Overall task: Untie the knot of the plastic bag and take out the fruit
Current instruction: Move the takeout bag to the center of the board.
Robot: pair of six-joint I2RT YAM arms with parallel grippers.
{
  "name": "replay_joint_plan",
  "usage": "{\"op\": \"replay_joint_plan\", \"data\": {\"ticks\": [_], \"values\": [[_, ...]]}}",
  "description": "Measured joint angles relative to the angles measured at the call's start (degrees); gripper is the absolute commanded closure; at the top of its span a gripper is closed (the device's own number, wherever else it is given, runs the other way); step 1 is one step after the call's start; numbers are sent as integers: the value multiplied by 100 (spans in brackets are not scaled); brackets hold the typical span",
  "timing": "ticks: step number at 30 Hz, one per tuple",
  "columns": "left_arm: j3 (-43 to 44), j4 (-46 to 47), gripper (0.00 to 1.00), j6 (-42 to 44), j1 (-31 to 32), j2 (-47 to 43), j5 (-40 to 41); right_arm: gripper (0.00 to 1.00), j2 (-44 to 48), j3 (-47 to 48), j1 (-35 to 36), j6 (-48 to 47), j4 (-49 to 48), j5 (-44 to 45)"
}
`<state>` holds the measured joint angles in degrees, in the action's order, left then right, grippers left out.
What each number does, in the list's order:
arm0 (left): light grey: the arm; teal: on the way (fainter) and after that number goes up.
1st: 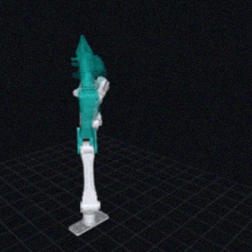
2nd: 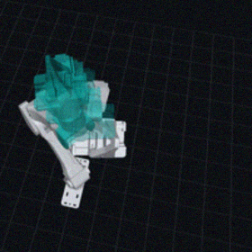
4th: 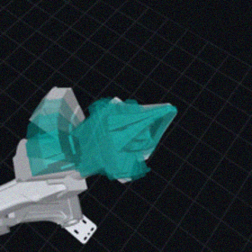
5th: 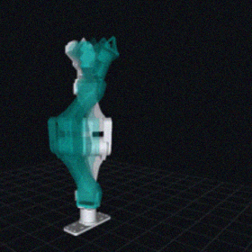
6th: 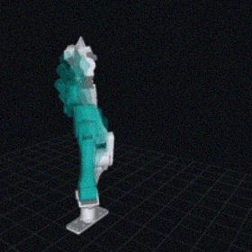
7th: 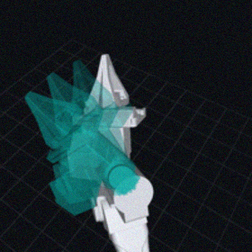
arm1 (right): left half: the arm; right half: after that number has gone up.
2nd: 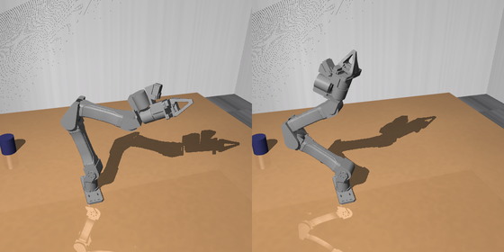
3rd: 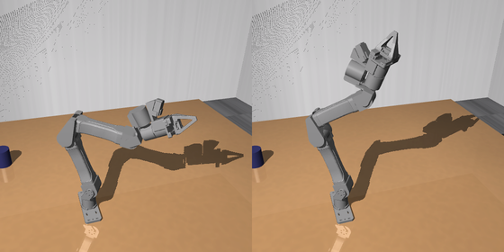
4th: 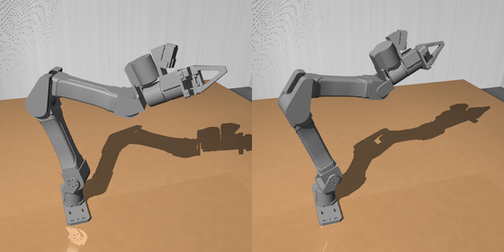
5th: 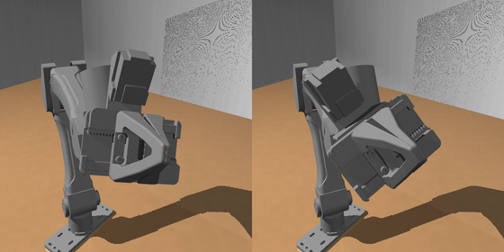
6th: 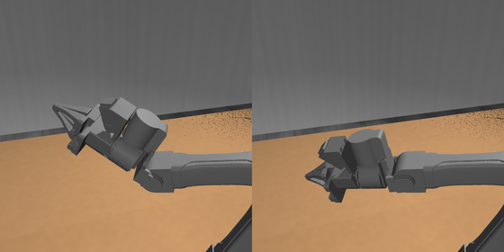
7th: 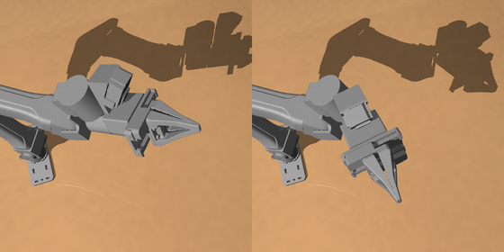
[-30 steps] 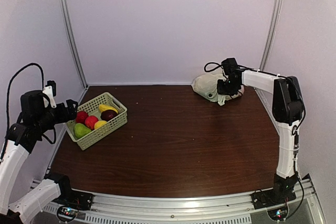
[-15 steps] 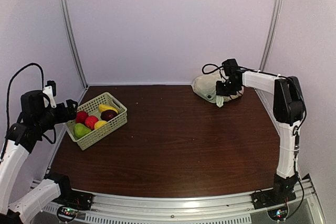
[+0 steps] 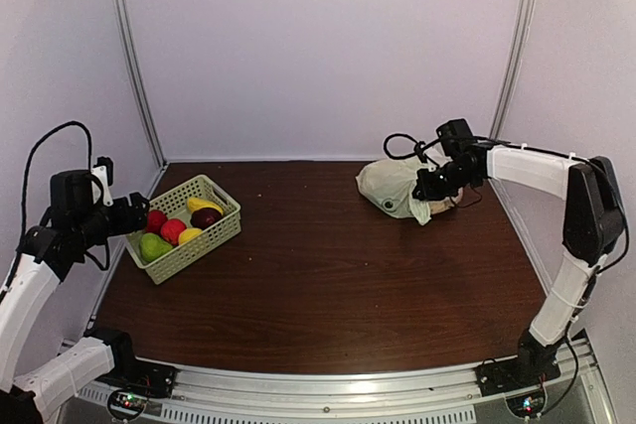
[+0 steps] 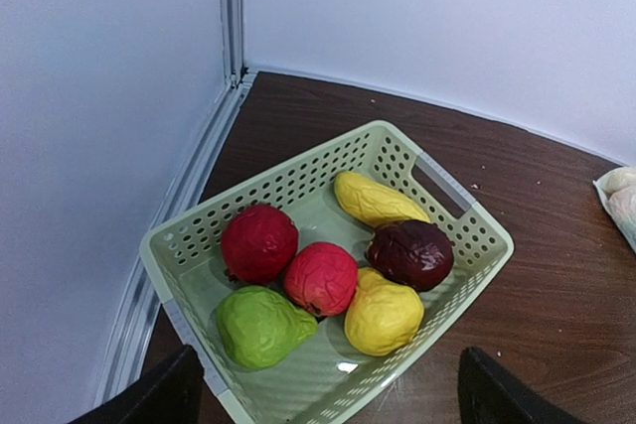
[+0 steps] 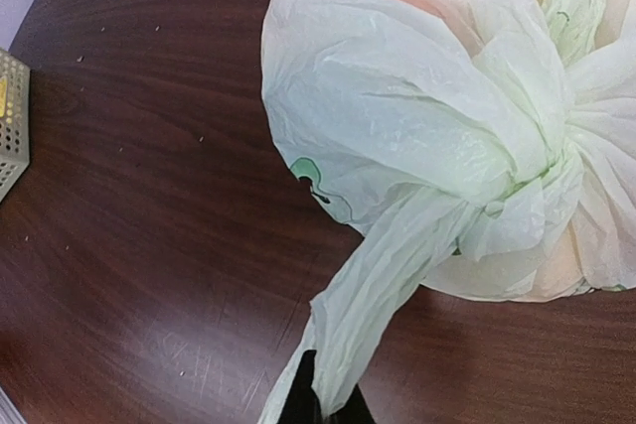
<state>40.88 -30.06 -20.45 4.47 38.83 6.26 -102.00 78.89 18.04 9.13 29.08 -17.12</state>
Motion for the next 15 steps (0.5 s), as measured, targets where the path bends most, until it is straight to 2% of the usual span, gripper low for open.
{"op": "replay_joint_plan", "data": {"ticks": [8,15], "values": [[0,-11,15,-293,540,44,-308,100,1172,-1303,813,-4,11,-466],[0,-22,18,-994,1967,55,55,100,2096,-2264,1991,295,-245,-828]]}}
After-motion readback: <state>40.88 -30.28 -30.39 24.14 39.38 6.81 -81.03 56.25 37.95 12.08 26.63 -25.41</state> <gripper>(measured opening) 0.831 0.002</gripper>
